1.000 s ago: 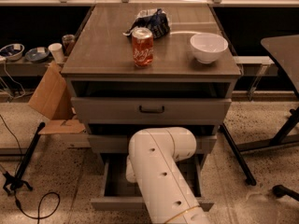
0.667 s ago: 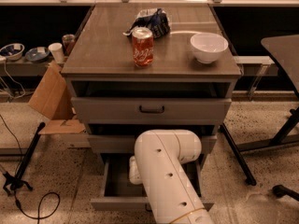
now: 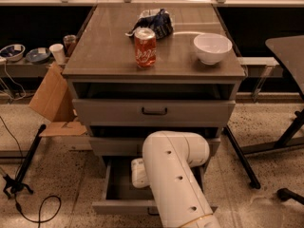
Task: Pick orange can from bottom drawer and place on counter
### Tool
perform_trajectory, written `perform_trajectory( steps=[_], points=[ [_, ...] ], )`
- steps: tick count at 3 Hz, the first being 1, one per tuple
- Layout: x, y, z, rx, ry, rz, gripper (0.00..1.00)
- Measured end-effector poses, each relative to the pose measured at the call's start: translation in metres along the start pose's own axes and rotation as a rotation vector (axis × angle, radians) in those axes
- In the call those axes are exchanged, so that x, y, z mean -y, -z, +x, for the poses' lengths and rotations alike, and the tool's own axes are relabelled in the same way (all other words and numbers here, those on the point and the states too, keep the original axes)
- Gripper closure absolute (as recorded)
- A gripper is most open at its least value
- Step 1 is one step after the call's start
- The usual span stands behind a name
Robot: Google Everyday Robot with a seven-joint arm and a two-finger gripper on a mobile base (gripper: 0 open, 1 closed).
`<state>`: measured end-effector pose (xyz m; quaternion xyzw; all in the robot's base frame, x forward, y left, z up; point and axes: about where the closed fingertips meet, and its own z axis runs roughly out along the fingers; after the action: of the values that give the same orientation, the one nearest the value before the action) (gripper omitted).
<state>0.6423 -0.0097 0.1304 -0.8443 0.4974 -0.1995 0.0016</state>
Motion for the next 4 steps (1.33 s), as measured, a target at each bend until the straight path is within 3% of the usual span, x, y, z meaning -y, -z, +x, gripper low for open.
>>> perform_trajectory(
  steps=[2, 4],
  points=[
    [0.007, -0.020, -0.003, 0.006, 0.007, -0.029, 0.02],
    [-0.001, -0.025, -0.002, -0.011, 0.002, -0.044, 0.47]
  ],
)
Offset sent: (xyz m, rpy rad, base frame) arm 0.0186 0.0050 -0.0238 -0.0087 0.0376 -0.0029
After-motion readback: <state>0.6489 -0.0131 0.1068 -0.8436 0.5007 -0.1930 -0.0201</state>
